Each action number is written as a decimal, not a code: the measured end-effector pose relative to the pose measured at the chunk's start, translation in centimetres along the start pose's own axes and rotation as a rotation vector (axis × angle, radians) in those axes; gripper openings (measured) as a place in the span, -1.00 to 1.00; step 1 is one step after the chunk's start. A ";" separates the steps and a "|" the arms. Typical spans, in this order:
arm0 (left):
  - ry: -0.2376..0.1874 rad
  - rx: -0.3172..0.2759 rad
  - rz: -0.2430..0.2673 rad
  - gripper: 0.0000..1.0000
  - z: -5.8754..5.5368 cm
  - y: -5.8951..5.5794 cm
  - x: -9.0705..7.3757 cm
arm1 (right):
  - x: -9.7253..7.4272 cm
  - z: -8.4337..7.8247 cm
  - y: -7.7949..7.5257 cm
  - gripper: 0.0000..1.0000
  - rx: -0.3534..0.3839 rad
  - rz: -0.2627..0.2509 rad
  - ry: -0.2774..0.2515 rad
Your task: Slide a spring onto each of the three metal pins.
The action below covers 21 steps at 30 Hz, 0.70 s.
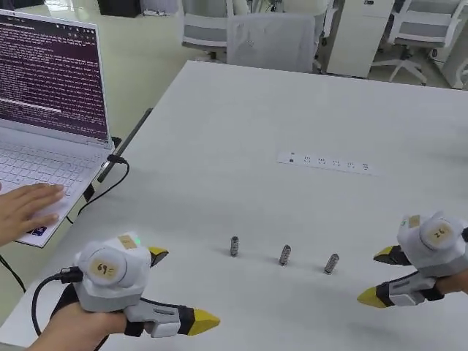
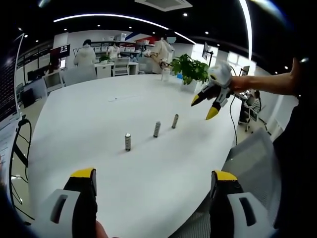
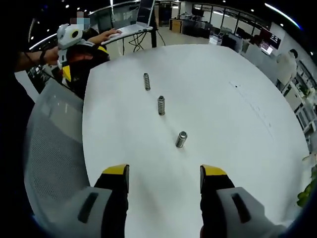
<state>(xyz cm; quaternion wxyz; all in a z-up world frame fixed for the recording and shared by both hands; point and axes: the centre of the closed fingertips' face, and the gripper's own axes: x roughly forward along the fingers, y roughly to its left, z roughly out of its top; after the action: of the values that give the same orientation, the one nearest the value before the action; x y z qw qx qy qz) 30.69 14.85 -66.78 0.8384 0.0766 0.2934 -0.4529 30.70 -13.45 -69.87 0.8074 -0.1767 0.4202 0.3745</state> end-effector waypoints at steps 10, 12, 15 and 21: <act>0.003 0.005 -0.006 0.90 0.0 0.0 0.0 | -1.7 -0.4 2.3 0.36 0.110 0.012 -0.097; 0.011 0.023 -0.011 0.91 -0.1 -0.2 0.1 | -1.8 -0.5 2.6 0.40 0.153 0.010 -0.114; 0.010 0.023 -0.016 0.92 -0.2 -0.3 0.1 | -2.1 0.0 3.5 0.50 0.218 0.030 -0.171; 0.007 0.021 -0.017 0.92 0.0 -0.2 0.0 | -2.4 -0.2 4.7 0.66 0.228 0.033 -0.185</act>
<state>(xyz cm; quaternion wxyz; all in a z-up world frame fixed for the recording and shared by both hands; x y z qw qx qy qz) 30.54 14.76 -66.73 0.8327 0.0845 0.2920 -0.4628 26.18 -11.51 -67.90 0.8513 -0.0417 0.3865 0.3523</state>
